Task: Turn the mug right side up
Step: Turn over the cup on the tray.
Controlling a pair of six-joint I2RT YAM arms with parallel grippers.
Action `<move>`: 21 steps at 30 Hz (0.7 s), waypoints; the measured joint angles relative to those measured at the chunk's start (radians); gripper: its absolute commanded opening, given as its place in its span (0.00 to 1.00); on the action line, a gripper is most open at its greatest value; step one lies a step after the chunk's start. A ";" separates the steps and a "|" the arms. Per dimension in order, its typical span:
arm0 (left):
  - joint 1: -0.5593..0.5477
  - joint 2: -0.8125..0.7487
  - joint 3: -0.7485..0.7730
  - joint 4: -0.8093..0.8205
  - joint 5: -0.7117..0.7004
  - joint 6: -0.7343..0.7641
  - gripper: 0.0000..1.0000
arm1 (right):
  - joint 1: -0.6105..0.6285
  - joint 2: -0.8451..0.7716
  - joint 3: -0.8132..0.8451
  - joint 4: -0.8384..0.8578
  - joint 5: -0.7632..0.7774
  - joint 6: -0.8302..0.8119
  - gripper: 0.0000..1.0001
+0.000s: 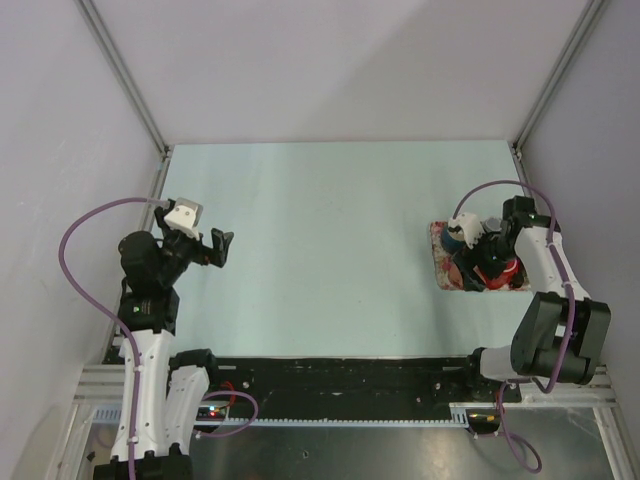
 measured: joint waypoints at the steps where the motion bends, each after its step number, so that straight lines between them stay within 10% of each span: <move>1: 0.000 0.000 0.000 0.000 0.000 0.000 0.98 | 0.000 0.011 0.000 0.002 0.000 0.001 0.77; 21: 0.000 0.010 0.000 0.000 0.007 0.000 0.98 | 0.040 0.073 0.002 0.031 0.002 0.031 0.40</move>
